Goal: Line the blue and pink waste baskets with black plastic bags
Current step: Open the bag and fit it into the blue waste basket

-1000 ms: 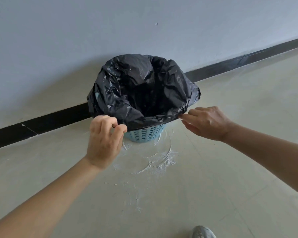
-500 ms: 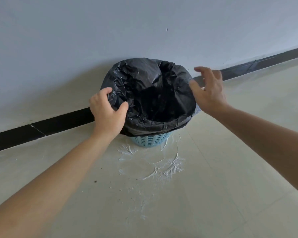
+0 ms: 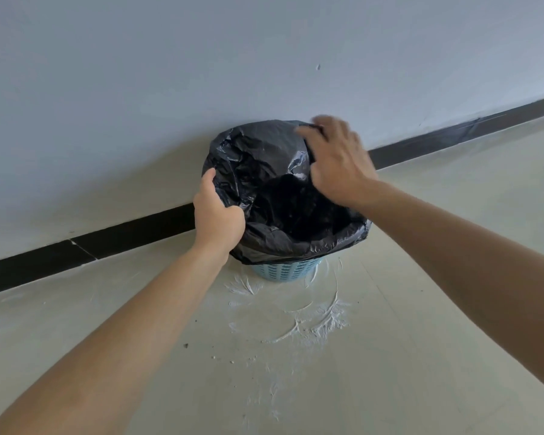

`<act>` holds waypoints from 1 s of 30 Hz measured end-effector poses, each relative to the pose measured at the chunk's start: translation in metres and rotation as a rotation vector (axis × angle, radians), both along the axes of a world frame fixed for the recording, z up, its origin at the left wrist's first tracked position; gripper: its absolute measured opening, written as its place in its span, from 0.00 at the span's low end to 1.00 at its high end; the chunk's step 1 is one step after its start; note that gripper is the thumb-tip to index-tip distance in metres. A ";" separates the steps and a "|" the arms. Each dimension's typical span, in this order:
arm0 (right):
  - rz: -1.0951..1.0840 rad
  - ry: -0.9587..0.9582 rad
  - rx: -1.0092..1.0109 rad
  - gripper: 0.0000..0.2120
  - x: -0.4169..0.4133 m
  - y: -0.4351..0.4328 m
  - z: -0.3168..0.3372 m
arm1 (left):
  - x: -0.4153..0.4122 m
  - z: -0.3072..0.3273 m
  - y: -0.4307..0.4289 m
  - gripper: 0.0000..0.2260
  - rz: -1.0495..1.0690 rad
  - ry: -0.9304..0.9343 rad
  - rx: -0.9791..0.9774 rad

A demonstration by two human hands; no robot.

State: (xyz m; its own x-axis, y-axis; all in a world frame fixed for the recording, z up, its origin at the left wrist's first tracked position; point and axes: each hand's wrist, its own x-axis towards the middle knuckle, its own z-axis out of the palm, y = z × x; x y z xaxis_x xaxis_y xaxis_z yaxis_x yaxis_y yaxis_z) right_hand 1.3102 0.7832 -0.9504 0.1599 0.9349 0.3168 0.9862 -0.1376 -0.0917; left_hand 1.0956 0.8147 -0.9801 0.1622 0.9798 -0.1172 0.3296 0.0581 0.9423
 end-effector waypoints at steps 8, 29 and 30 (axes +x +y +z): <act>0.055 0.237 -0.522 0.32 -0.041 0.029 -0.014 | -0.004 0.001 0.000 0.32 -0.037 0.212 0.121; -0.327 0.217 -0.167 0.28 0.034 -0.023 -0.006 | -0.001 0.016 0.031 0.33 -0.372 0.691 0.383; -0.307 0.172 -0.172 0.27 0.028 -0.024 0.004 | -0.003 0.027 0.029 0.33 -0.386 0.698 0.350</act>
State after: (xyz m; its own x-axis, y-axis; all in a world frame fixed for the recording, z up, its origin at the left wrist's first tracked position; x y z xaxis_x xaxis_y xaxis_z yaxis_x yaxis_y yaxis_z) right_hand 1.3380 0.7589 -0.9461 0.4772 0.8726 0.1036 0.8692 -0.4513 -0.2022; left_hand 1.0928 0.8440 -0.9530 0.4941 0.8692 -0.0157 0.7754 -0.4325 0.4601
